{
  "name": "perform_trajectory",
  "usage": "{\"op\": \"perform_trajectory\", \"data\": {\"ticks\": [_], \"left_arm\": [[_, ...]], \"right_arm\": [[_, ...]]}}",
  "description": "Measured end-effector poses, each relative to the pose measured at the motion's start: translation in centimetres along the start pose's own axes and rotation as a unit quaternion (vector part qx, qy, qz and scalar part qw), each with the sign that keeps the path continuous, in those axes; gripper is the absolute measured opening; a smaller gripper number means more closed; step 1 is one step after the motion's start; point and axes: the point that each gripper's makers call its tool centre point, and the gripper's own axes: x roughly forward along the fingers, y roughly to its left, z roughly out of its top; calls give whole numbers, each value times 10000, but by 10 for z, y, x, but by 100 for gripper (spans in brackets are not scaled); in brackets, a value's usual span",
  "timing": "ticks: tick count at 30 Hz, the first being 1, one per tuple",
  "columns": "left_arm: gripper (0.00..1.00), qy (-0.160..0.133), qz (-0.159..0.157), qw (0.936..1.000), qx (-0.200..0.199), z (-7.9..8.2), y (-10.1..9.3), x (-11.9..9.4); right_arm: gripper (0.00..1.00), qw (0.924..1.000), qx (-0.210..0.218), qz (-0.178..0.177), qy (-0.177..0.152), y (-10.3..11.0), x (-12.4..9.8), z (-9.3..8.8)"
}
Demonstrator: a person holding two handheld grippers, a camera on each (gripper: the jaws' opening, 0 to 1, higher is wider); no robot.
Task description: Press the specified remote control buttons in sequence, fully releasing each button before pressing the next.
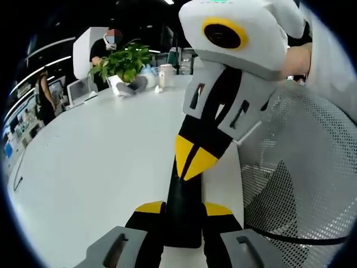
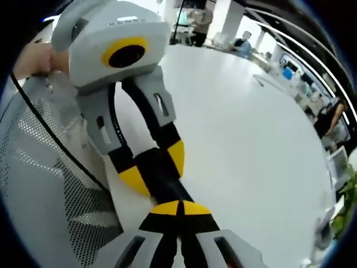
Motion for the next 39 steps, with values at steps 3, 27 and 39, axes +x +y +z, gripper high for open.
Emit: {"op": "perform_trajectory", "data": {"ticks": [3, 27, 39], "left_arm": [[25, 3, -2, 10000, 5, 0, 0, 0], [25, 16, -12, 10000, 23, 0, 0, 0], [25, 11, -13, 10000, 15, 0, 0, 0]], "right_arm": [[0, 9999, 101, 106, 89, -1, 0, 0], [0, 9993, 14, 359, -94, 0, 1, 3], [0, 9983, -18, 503, -282, 5, -3, 0]]}}
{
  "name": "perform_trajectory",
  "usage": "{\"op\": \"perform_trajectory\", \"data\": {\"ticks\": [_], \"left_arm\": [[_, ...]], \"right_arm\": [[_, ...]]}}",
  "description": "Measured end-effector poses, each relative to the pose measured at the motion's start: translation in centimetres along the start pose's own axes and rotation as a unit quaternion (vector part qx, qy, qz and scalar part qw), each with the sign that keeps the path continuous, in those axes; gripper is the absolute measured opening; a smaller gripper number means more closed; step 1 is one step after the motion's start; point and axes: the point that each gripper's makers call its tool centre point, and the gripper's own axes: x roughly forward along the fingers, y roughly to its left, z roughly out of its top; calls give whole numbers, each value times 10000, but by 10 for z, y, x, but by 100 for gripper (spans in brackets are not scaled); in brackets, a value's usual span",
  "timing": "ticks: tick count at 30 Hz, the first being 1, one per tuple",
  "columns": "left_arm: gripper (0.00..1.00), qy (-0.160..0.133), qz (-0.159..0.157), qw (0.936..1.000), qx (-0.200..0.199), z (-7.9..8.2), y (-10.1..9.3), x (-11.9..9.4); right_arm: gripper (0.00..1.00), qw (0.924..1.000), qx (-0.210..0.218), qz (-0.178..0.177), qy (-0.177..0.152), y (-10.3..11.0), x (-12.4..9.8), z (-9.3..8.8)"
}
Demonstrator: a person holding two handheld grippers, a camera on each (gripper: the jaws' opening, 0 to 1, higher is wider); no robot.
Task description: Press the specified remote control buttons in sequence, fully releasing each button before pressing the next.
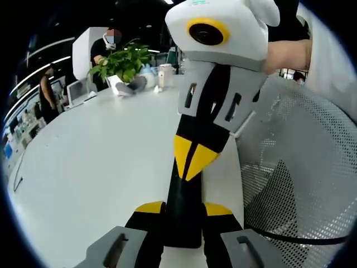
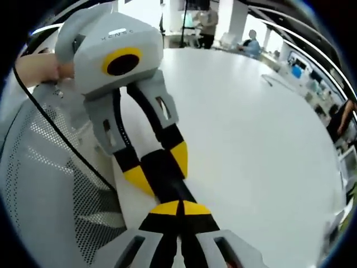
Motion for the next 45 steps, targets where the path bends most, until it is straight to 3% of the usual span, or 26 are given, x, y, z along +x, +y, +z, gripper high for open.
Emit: {"op": "perform_trajectory", "data": {"ticks": [16, 25, 33, 40, 45], "left_arm": [[25, 15, -6, 10000, 14, 0, 0, 0], [25, 8, -4, 10000, 8, 0, 0, 0], [25, -2, -4, 10000, 5, 0, 0, 0], [25, 2, -4, 10000, 9, 0, -1, 0], [25, 3, -6, 10000, 12, 0, 0, 0]], "right_arm": [[0, 9985, 427, 64, -343, 1, -2, 0], [0, 9996, 246, -95, -116, 0, -7, -10], [0, 10000, 29, -67, -10, 1, -4, -6], [0, 9975, -576, -10, 402, 3, -3, -7], [0, 9957, -560, 184, 708, 0, -1, -6]]}}
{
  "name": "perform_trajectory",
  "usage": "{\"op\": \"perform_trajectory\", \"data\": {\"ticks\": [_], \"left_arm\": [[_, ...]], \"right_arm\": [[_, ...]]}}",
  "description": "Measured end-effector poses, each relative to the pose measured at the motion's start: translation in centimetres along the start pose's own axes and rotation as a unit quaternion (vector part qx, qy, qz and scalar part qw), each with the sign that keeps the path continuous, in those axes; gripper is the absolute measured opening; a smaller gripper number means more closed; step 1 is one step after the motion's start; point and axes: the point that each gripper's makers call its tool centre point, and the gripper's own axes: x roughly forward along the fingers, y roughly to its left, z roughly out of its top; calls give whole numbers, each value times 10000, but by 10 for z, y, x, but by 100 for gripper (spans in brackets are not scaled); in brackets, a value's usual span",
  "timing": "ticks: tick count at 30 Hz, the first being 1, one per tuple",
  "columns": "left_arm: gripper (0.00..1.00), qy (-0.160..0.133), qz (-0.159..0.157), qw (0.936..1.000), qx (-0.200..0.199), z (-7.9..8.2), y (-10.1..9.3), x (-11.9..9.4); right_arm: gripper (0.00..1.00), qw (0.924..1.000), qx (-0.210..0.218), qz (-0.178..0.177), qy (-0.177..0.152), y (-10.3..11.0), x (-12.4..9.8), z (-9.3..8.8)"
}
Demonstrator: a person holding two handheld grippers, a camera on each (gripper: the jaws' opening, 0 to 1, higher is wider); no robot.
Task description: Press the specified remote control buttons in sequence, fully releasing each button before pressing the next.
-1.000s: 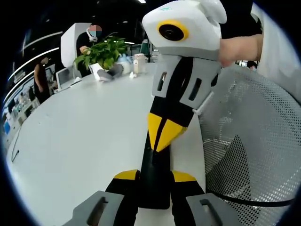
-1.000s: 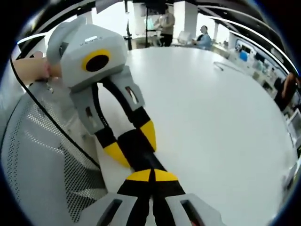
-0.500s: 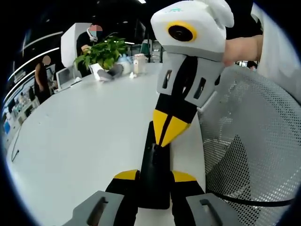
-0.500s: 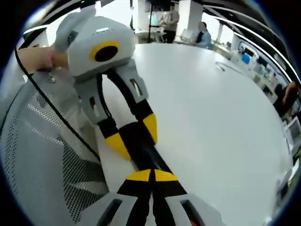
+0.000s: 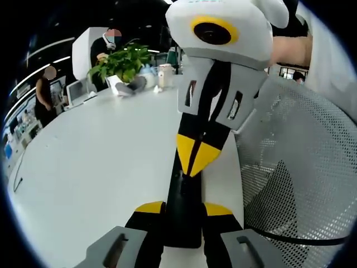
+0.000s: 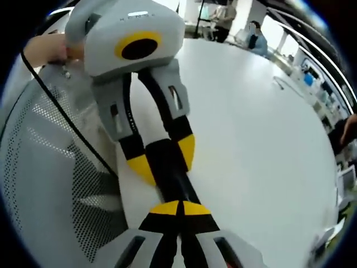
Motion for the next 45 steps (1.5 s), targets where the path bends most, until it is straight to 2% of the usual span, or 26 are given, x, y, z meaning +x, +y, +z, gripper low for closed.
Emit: {"op": "perform_trajectory", "data": {"ticks": [6, 8, 21, 25, 28, 32, 39, 45], "left_arm": [[25, 5, -1, 10000, 5, 0, 0, 0], [25, 4, -2, 10000, 4, 0, 1, 0], [25, 7, -1, 10000, 7, 0, 0, 0], [25, 20, -2, 10000, 10, 0, 0, 0], [25, 27, -3, 10000, 17, 0, 0, 0], [25, 34, -10, 10000, 18, 0, 0, 0], [25, 51, -11, 10000, 21, 0, -1, 0], [25, 45, -6, 10000, 19, 1, 0, 0]], "right_arm": [[0, 9997, -65, 178, 119, 0, 0, -2], [0, 9996, 136, 225, 68, 0, -1, -2], [0, 9993, 187, 293, -99, 2, -2, -3], [0, 9994, 105, 302, -94, 2, -2, -3], [0, 9993, -165, 331, -110, 3, -2, -3], [0, 9991, -106, 382, -153, 2, -2, -3], [0, 9979, -538, 295, -184, 4, -2, -3], [0, 9987, -360, 252, -240, 2, -4, -2]]}}
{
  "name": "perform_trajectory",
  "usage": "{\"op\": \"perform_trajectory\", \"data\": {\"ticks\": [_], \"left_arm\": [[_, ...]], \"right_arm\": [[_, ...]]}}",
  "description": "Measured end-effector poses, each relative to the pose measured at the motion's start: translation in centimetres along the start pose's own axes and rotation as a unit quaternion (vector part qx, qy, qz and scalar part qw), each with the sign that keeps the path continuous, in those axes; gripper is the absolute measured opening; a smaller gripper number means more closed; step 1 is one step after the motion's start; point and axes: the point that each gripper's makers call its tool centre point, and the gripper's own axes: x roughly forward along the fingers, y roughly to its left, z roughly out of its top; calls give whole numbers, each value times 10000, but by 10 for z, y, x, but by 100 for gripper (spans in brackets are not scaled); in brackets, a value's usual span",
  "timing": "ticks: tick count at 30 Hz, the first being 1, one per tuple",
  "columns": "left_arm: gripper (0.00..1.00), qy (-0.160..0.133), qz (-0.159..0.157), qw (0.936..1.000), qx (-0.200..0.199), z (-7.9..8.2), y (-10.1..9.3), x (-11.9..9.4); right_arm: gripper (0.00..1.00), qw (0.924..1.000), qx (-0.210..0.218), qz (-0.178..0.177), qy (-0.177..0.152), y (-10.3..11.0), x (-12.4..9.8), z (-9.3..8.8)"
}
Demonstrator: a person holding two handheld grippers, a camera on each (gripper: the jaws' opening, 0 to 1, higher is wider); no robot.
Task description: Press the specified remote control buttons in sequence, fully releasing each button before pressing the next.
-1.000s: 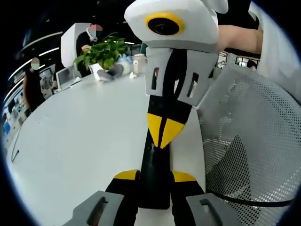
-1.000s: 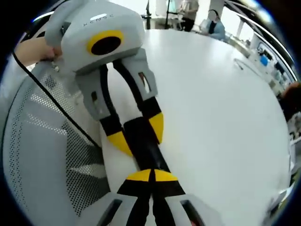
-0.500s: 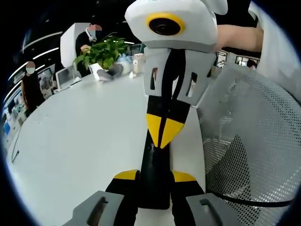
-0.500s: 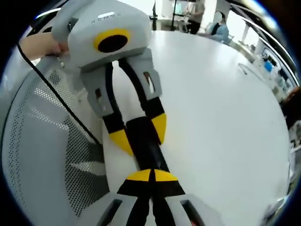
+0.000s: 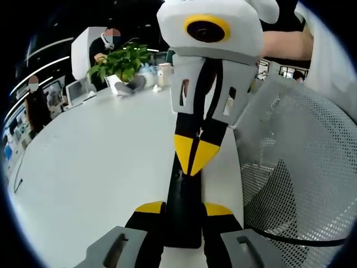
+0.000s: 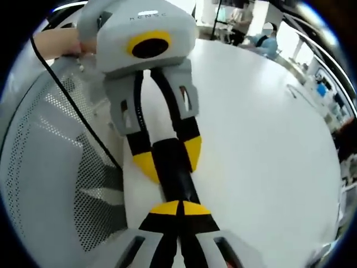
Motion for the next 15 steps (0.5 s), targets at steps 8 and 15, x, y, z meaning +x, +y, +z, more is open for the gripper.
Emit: {"op": "perform_trajectory", "data": {"ticks": [8, 15], "left_arm": [[25, -3, -2, 10000, -1, 0, 0, 0], [25, -12, -4, 10000, -9, 0, 0, 0]], "right_arm": [[0, 9999, 82, -76, -61, -4, 2, 0], [0, 9999, -44, -121, 76, -5, 3, 2]]}}
